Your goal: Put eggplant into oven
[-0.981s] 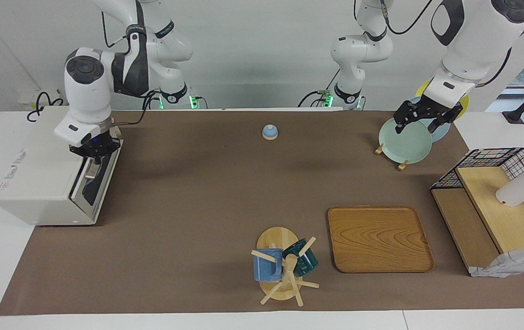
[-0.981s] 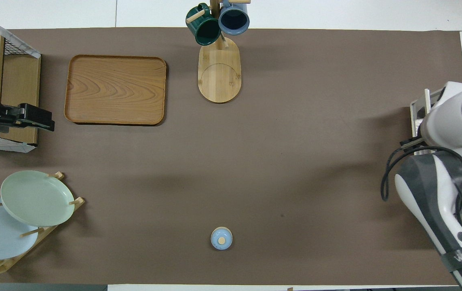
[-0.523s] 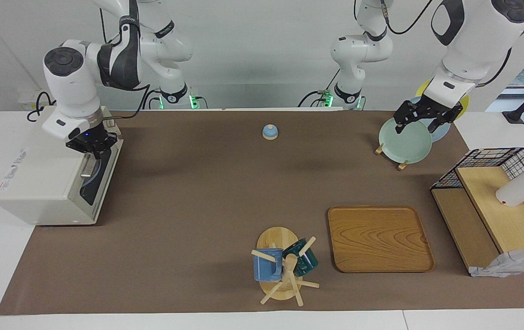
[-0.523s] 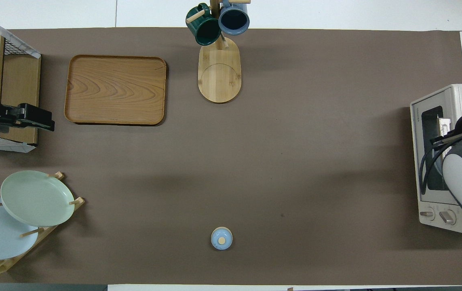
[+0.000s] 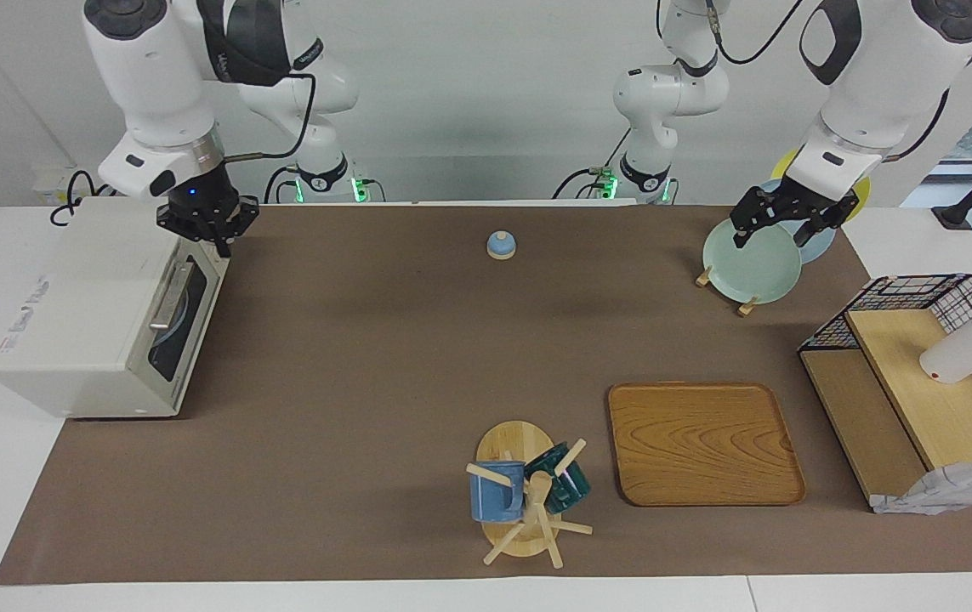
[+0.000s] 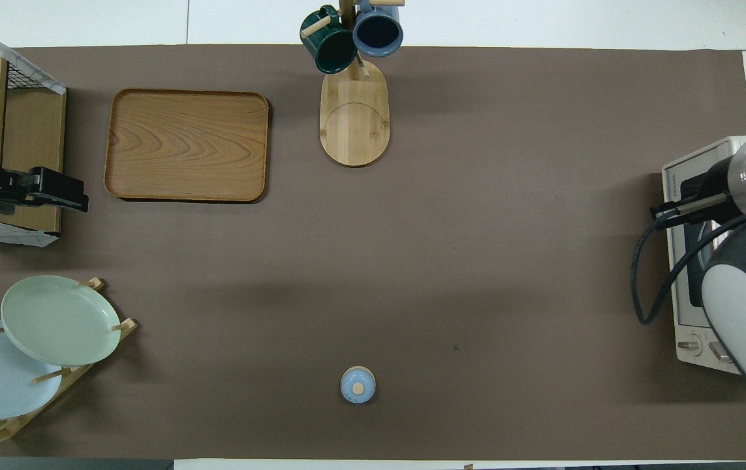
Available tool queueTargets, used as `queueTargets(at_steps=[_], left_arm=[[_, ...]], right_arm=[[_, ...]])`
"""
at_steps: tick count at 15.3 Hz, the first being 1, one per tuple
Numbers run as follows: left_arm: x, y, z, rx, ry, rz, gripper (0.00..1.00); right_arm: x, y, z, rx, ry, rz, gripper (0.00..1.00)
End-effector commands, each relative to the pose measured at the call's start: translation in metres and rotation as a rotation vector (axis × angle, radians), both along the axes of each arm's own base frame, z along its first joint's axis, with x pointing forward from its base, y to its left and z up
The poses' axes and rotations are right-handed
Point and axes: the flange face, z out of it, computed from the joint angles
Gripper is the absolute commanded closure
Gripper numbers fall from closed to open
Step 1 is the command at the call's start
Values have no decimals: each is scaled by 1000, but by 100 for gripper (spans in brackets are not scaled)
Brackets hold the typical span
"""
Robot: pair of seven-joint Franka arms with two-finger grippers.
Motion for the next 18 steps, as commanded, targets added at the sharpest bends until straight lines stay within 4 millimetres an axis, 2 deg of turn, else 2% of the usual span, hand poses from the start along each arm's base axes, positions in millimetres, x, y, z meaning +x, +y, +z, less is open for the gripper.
queueTargets(at_steps=[1, 2, 3, 4, 7, 9, 14, 18], left_arm=[[-5, 4, 4, 18, -1, 8, 0], [-5, 4, 4, 18, -1, 8, 0], [-5, 4, 3, 18, 0, 8, 0], [-5, 4, 3, 18, 0, 8, 0], [-5, 4, 4, 18, -1, 8, 0], [-5, 4, 3, 18, 0, 8, 0], [-5, 4, 3, 18, 0, 8, 0], [-5, 4, 4, 18, -1, 8, 0]], right_arm=[[4, -11, 1, 70, 41, -49, 47], [1, -16, 5, 72, 51, -54, 11], [-5, -19, 7, 68, 73, -58, 0], [-9, -20, 16, 59, 80, -59, 0], [-13, -26, 23, 47, 74, -68, 0], [-9, -37, 23, 48, 69, -86, 0], [6, -38, 26, 38, 99, -91, 0], [3, -41, 31, 41, 87, -90, 0]])
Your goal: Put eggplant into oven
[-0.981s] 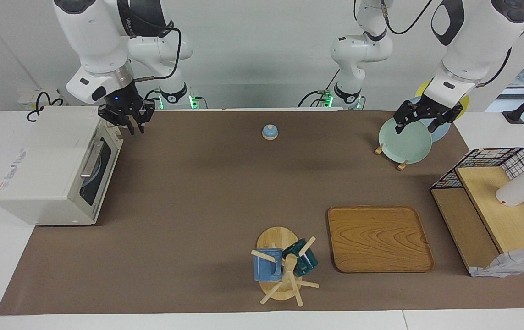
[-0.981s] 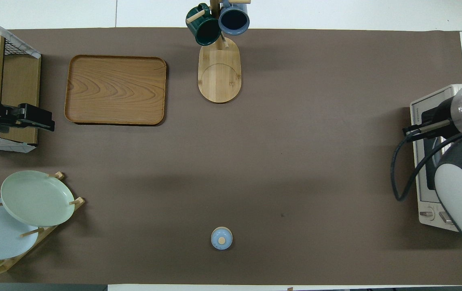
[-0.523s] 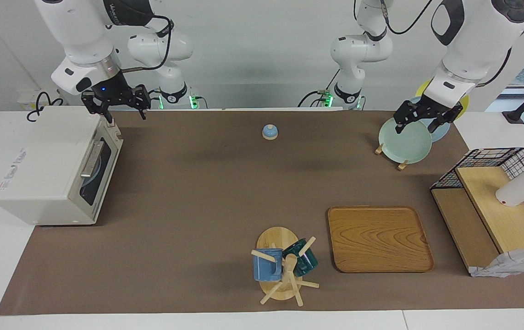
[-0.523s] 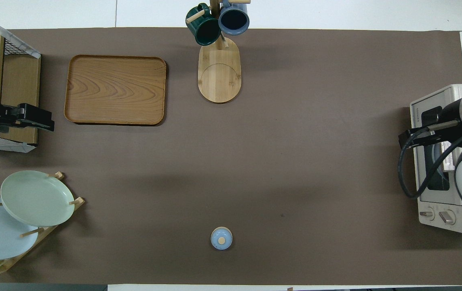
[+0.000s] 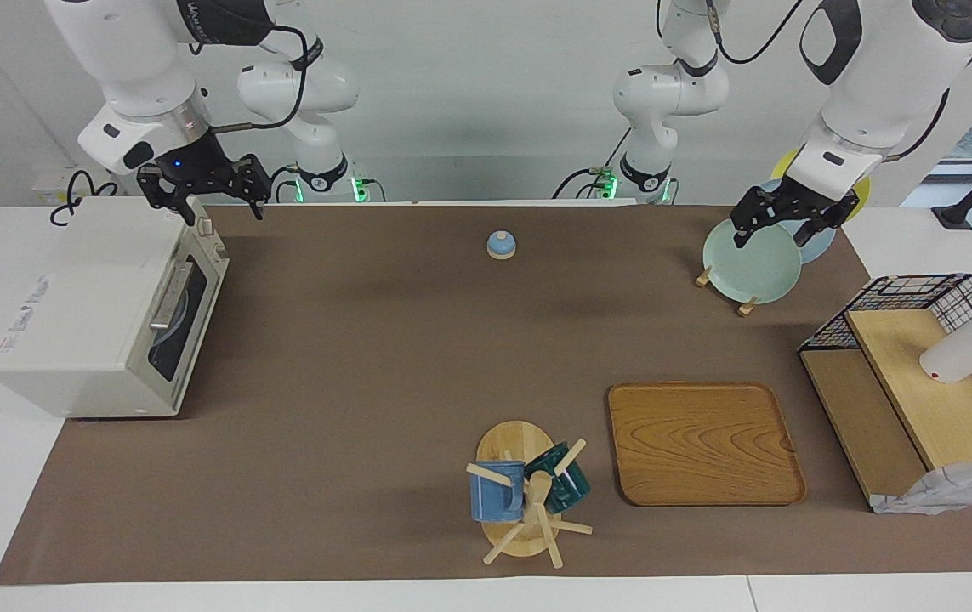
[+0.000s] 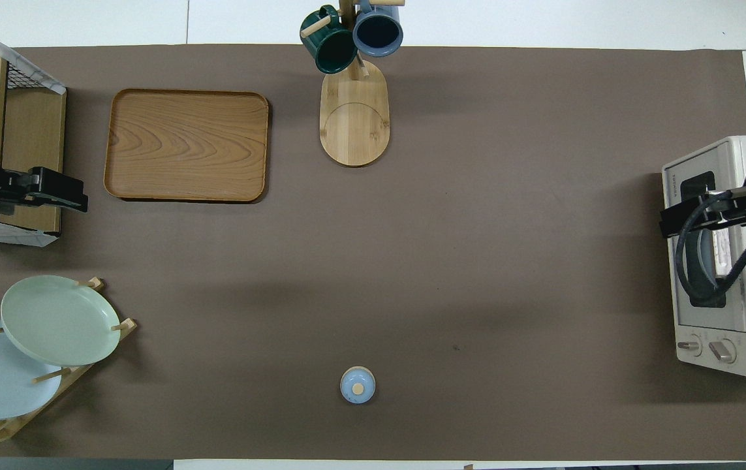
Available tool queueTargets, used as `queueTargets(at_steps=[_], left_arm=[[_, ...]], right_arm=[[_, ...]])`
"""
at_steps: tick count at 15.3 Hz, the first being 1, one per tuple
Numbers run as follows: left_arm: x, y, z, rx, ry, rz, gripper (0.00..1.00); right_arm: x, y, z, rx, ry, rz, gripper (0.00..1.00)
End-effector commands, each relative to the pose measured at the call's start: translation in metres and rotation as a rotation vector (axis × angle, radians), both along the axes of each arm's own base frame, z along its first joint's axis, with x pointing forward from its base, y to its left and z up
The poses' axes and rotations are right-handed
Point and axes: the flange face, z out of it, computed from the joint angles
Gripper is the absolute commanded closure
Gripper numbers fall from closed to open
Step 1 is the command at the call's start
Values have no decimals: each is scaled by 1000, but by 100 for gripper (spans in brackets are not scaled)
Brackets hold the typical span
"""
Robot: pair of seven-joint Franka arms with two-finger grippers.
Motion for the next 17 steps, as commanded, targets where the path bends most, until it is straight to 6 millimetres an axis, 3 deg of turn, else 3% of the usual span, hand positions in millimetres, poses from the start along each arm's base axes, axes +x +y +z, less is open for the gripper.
queueTargets(at_steps=[1, 7, 17], left_arm=[[-5, 3, 3, 18, 0, 8, 0], [-5, 3, 3, 18, 0, 8, 0], [-5, 3, 3, 18, 0, 8, 0]], right_arm=[[2, -6, 7, 5, -4, -3, 0], [0, -6, -5, 14, -13, -8, 0], [1, -10, -3, 3, -26, -11, 0]])
